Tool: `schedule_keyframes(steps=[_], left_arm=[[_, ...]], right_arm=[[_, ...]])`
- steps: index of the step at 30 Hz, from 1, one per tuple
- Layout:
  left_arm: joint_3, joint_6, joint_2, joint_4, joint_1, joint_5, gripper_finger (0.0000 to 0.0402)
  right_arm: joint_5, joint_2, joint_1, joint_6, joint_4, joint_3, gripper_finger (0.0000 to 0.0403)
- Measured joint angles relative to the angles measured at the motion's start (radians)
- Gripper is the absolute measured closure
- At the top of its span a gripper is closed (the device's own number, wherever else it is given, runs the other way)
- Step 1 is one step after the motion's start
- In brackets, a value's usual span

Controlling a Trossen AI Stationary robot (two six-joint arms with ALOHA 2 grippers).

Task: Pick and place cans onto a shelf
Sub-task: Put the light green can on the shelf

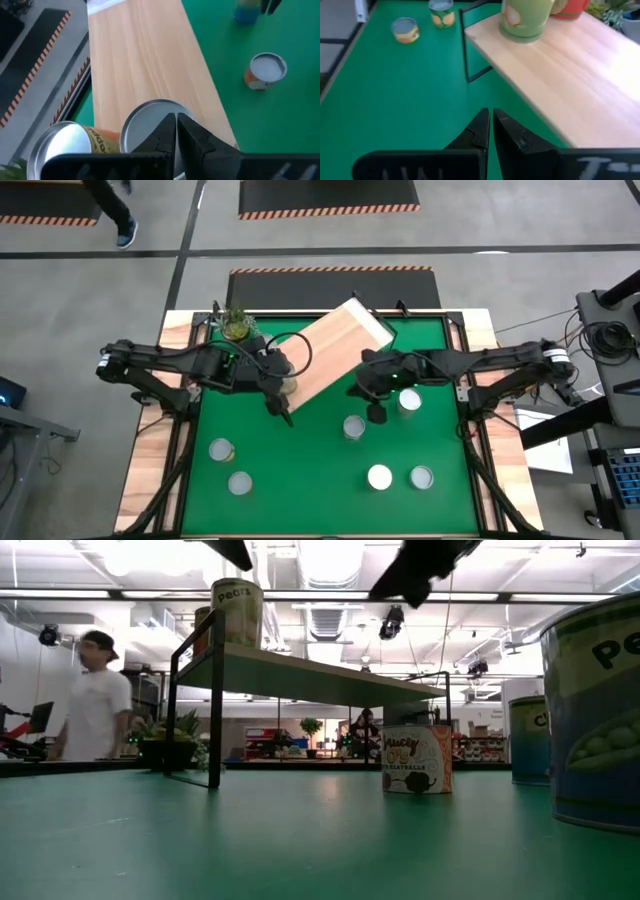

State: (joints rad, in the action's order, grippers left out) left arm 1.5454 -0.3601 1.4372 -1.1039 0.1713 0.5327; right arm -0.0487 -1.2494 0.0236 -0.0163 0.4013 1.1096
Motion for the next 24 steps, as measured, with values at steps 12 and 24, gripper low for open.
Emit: schedule_keyframes(steps=[12, 24], left_arm=[[-0.030, 0.052, 0.015, 0.001, 0.002, 0.011, 0.0402], [-0.030, -0.005, 0.047, -0.061, 0.000, 0.062, 0.0402]], right_arm=[[0.083, 0.151, 0.085, 0.098, -0.014, -0.149, 0.0390], [0.113, 0.195, 0.088, 0.190, -0.025, -0.263, 0.0390]])
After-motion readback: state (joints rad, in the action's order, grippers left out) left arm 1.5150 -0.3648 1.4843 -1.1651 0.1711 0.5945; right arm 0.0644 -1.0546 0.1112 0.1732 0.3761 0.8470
